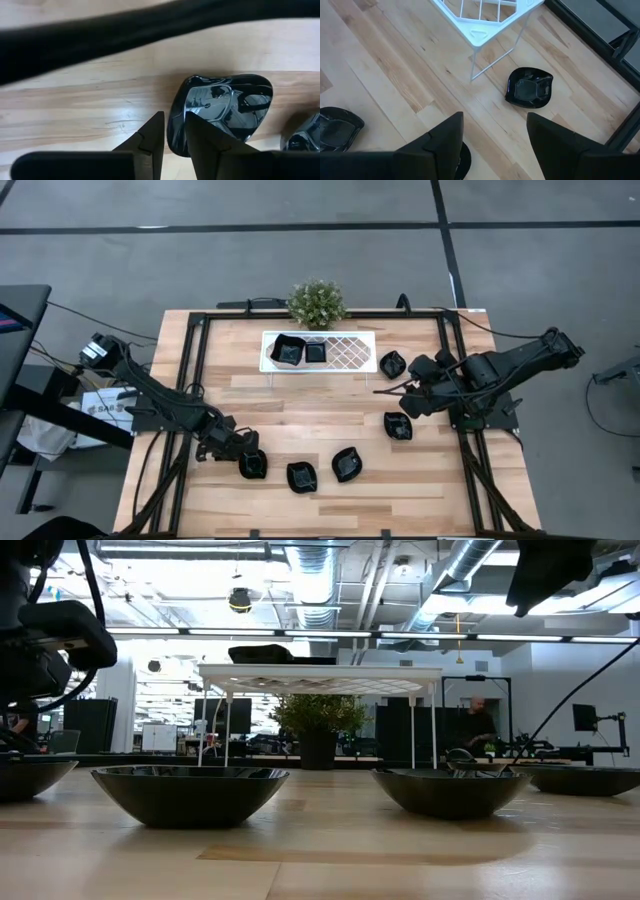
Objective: Pick & Place Mini shaped plates
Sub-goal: Put the leaf shaped plate on the shelf
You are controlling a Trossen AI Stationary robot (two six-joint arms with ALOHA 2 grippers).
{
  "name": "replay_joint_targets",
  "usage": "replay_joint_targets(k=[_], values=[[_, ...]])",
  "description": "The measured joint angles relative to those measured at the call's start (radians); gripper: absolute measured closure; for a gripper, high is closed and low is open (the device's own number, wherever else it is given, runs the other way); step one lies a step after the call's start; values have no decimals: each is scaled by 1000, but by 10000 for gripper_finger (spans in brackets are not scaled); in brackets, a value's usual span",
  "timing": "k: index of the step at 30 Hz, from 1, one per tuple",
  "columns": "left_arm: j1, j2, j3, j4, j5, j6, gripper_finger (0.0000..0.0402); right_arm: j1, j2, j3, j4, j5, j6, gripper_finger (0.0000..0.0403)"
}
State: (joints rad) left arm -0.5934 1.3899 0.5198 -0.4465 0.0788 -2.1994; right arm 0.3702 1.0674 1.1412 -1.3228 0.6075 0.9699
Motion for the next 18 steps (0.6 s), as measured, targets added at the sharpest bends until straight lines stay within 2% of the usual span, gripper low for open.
replay_joint_targets(k=[13,18], values=[[-3,99,0,92,0,22,325,0,0,0,19,0,0,189],[-3,98,0,93,0,41,353,0,0,0,22,-1,0,189]])
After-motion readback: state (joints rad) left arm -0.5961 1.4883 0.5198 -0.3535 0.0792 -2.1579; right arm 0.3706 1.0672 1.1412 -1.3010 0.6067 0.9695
